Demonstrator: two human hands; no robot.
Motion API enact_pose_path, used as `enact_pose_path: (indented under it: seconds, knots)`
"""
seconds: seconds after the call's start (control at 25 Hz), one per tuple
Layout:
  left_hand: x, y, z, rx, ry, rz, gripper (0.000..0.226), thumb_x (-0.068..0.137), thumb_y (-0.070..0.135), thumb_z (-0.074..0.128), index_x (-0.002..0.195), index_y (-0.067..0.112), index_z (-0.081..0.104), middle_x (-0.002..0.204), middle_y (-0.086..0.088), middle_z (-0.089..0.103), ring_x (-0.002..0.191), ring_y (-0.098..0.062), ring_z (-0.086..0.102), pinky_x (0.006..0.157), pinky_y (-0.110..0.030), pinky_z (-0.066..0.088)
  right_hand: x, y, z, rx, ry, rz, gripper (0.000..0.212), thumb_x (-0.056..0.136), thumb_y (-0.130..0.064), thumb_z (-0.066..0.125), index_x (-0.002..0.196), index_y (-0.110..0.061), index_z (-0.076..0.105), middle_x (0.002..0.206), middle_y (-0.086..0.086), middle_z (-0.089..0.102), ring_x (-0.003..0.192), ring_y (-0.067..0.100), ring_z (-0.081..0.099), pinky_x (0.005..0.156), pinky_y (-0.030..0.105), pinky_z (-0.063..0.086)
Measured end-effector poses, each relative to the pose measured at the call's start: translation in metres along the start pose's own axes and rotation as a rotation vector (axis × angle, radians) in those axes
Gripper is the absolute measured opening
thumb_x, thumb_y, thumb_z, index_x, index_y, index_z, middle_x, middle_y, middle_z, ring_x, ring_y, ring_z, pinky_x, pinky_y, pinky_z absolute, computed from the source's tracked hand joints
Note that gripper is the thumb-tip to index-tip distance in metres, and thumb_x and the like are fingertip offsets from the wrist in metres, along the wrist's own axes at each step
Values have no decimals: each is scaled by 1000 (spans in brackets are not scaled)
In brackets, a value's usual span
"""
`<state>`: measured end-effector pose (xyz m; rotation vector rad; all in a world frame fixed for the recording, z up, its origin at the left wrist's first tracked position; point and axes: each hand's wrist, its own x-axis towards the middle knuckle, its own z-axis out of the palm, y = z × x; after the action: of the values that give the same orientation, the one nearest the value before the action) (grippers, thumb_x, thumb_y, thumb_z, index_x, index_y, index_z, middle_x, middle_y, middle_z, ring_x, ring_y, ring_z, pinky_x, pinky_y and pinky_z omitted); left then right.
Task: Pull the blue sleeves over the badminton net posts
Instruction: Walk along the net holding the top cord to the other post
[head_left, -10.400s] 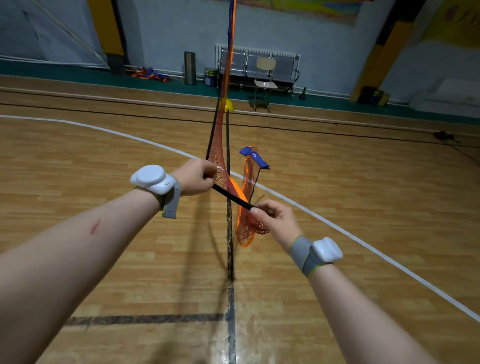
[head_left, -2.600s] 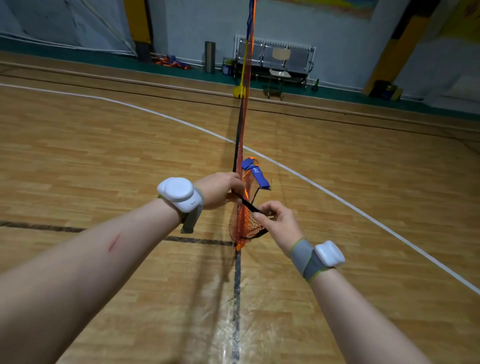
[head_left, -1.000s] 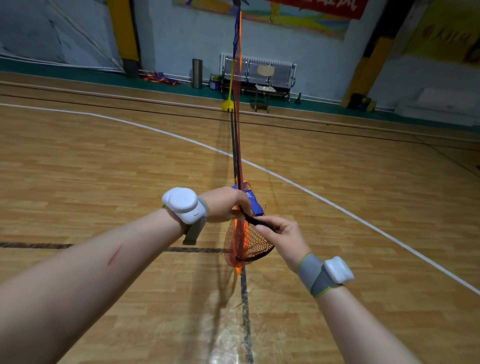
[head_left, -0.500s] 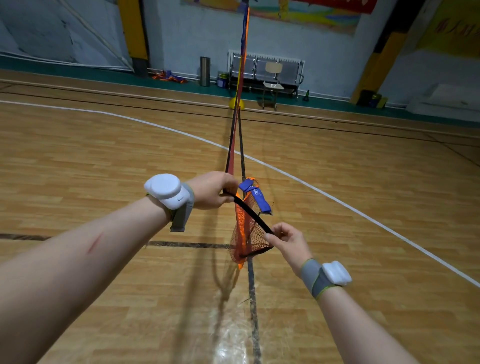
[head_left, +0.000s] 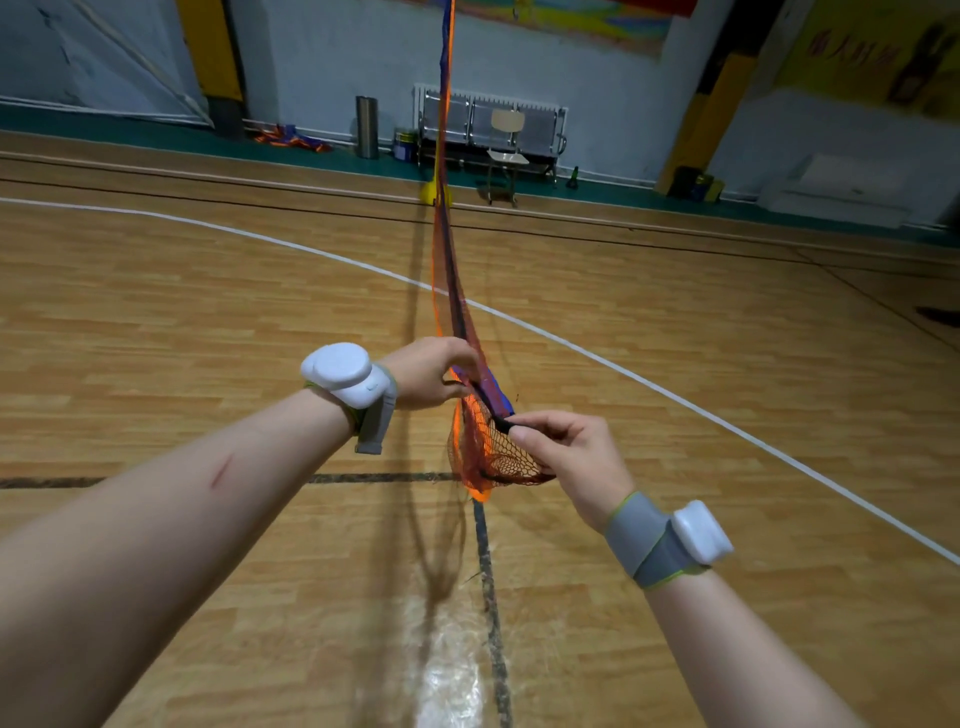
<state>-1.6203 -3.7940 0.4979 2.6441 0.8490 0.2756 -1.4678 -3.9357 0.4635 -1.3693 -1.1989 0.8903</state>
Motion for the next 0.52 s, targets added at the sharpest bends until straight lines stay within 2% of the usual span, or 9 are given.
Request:
enact_pose_path:
  seconds: [0.16, 0.24, 0.32, 0.44, 0.52]
  knots:
    - [-5, 25, 9, 26, -40, 136, 23, 85, 10, 59, 107, 13, 65, 119, -2, 60, 111, -18, 55, 97, -34, 42, -11, -1, -1, 11, 9, 0, 21, 81, -5, 66, 79, -25, 74, 67, -9, 69, 69, 4, 60, 67, 19, 47]
    - [-6, 32, 8, 23, -55, 151, 20, 85, 13, 61, 104, 13, 67, 113, -3, 63, 106, -17, 57, 94, -32, 43, -10, -1, -6, 2, -1, 8, 16, 82, -3, 64, 86, -17, 72, 56, -14, 63, 58, -4, 55, 59, 11, 42]
    - [-8, 38, 7, 36, -57, 146, 18, 85, 16, 62, 102, 12, 68, 108, -3, 64, 101, -18, 57, 91, -32, 44, -11, 0, -13, -2, -10, 8, 16, 82, 0, 63, 90, -11, 70, 50, -16, 59, 50, -5, 50, 53, 8, 38]
    - [-7, 50, 5, 72, -73, 109, 18, 87, 19, 60, 102, 13, 69, 105, -5, 61, 100, -20, 55, 88, -32, 43, -9, 8, -25, -79, 28, 11, 18, 79, -3, 68, 77, -20, 67, 63, -13, 59, 57, -8, 50, 61, 7, 40]
    - [-8, 56, 2, 82, -58, 95, 18, 88, 19, 59, 102, 13, 68, 106, -6, 60, 102, -20, 53, 90, -35, 43, -8, 19, -30, -141, 42, 36, 19, 78, -6, 69, 70, -22, 62, 67, -9, 57, 58, -8, 50, 60, 5, 39]
